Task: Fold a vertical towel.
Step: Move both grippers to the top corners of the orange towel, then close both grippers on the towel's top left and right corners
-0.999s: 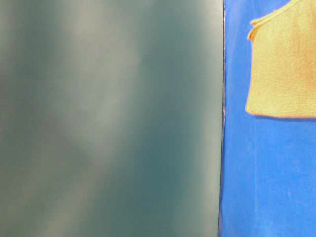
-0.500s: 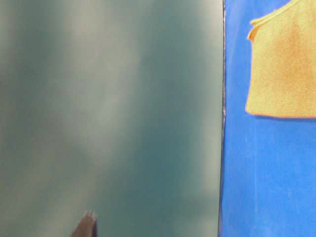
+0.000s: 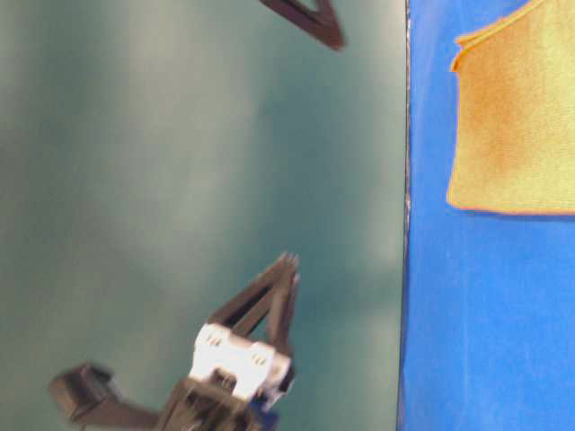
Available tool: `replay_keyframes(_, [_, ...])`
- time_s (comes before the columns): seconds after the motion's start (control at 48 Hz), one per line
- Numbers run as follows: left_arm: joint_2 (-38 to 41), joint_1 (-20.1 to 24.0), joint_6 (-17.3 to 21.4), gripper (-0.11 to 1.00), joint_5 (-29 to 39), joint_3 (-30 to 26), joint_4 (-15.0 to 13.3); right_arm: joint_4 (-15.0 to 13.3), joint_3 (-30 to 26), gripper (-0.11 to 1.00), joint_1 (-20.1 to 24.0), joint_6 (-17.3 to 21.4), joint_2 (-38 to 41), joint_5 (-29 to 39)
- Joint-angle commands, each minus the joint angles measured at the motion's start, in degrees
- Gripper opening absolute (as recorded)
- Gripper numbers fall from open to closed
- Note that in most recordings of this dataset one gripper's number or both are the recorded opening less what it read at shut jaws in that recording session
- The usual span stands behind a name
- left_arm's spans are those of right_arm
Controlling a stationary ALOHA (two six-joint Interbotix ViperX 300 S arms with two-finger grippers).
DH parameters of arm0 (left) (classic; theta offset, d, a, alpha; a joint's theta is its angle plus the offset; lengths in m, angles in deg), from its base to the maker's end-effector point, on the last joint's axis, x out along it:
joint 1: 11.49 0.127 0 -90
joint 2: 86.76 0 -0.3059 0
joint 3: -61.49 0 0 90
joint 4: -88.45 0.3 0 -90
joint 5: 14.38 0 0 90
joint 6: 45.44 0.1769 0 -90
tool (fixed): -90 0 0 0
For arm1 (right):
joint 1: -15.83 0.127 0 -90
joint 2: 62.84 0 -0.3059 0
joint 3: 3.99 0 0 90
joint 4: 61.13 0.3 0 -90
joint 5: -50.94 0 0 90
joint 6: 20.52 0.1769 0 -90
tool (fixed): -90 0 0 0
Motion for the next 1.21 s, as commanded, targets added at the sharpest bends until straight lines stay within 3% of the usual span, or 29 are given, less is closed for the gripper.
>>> replay_keyframes(0.0, [3.43, 0.70, 0.09, 0.70, -0.35, -3.43, 0.00, 0.26, -2.11, 0.60, -0.26, 0.09, 3.78, -0.44])
replay_keyframes(0.083, [6.77, 1.41, 0.09, 0.83, -0.26, -5.01, -0.09, 0.26, -2.99, 0.56, -0.35, 0.09, 7.47, -0.62])
replay_keyframes(0.25, [13.80, 2.46, 0.09, 0.77, -0.62, -7.91, -0.09, 0.26, -4.83, 0.56, -1.05, 0.09, 13.97, -0.88])
replay_keyframes(0.604, [25.93, 2.90, 0.09, 0.77, -0.70, -15.38, -0.09, 0.18, -4.83, 0.56, -3.43, 0.09, 19.78, -2.90])
replay_keyframes(0.874, [29.00, 2.90, 0.18, 0.72, 0.70, -17.23, 0.00, 0.18, -5.10, 0.52, -3.43, 0.09, 21.09, -2.72])
replay_keyframes(0.937, [29.00, 2.90, 0.26, 0.67, 1.41, -17.23, 0.00, 0.18, -5.10, 0.41, -3.34, 0.00, 21.09, -2.64])
replay_keyframes(1.083, [29.00, 2.72, 1.32, 0.35, 2.02, -16.96, 0.35, 0.09, -4.92, 0.03, -2.72, -0.26, 21.09, -2.46])
replay_keyframes(1.187, [28.92, 2.81, 1.93, 0.12, 2.02, -16.96, 0.26, 0.09, -4.92, 0.02, -2.55, -0.09, 21.09, -2.46])
